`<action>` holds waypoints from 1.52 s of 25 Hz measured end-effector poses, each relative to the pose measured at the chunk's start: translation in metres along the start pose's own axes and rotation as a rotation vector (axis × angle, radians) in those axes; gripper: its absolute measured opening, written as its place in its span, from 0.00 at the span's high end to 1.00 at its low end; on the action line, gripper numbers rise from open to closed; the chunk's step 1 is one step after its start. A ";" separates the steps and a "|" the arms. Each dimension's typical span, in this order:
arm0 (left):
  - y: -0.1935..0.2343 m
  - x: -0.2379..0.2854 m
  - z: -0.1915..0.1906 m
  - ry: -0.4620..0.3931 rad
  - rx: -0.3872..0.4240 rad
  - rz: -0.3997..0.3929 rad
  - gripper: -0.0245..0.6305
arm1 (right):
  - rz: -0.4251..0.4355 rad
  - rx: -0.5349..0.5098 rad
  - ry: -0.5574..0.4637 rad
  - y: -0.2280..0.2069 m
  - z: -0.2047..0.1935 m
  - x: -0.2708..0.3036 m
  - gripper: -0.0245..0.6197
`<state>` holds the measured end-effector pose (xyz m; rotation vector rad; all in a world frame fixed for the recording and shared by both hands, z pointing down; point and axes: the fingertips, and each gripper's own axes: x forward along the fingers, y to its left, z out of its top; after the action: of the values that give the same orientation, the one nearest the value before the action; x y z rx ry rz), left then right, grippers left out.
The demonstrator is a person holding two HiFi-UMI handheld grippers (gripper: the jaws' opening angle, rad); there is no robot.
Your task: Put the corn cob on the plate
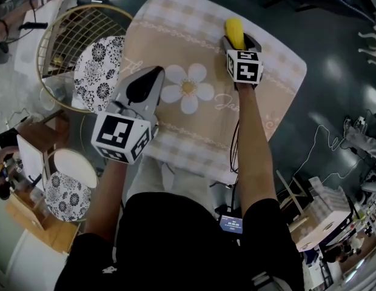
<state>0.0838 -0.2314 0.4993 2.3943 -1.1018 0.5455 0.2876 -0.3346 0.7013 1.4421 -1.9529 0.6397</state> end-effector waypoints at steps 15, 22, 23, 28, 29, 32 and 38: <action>0.007 0.000 0.000 -0.003 -0.004 0.001 0.96 | 0.014 0.023 -0.041 0.004 0.011 -0.005 0.56; 0.007 -0.005 0.000 -0.004 -0.002 0.001 0.96 | 0.021 0.016 -0.055 0.008 0.019 -0.012 0.56; 0.007 -0.007 0.000 -0.005 0.001 0.000 0.96 | 0.021 0.021 -0.057 0.008 0.019 -0.014 0.56; 0.011 -0.016 0.001 -0.011 0.000 0.008 0.96 | 0.021 0.023 -0.059 0.013 0.021 -0.020 0.56; 0.013 -0.017 0.001 -0.013 -0.010 0.011 0.96 | 0.021 0.021 -0.057 0.014 0.020 -0.022 0.57; 0.013 -0.024 0.005 -0.029 -0.013 0.011 0.96 | 0.021 0.012 -0.052 0.019 0.020 -0.028 0.57; 0.016 -0.040 0.007 -0.052 -0.008 0.006 0.96 | 0.026 -0.005 -0.055 0.033 0.022 -0.042 0.56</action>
<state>0.0483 -0.2201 0.4758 2.4116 -1.1317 0.4827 0.2609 -0.3124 0.6550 1.4475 -2.0176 0.6117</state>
